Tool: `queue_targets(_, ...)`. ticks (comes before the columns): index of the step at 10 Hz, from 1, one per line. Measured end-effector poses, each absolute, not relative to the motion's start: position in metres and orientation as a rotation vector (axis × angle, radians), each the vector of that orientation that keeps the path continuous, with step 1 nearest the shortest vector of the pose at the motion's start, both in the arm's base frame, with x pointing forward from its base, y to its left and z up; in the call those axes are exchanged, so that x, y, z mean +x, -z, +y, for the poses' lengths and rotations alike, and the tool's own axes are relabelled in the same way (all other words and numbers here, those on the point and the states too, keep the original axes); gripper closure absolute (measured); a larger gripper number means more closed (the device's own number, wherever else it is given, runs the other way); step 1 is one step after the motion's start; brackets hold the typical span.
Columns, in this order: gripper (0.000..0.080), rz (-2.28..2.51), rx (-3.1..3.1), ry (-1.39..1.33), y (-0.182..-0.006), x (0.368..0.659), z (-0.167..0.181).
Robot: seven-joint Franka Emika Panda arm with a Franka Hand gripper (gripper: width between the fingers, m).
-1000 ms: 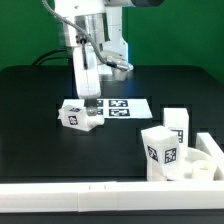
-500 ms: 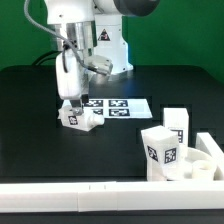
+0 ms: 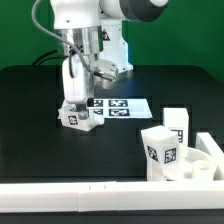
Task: Assemble stool
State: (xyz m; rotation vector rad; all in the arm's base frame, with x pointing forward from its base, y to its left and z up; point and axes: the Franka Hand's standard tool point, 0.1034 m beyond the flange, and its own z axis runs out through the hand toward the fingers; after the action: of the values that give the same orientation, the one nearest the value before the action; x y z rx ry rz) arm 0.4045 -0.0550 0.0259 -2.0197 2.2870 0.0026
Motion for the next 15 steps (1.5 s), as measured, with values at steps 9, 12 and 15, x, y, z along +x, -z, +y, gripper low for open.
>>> queue_targets(9,0.0475,1.850,-2.440,-0.008,-0.035,0.432,-0.037)
queue_targets(12,0.0475,1.512,-2.665,0.015,-0.035,0.432,-0.039)
queue_targets(15,0.0474,1.130,-2.850,0.024,-0.035,0.431,-0.042)
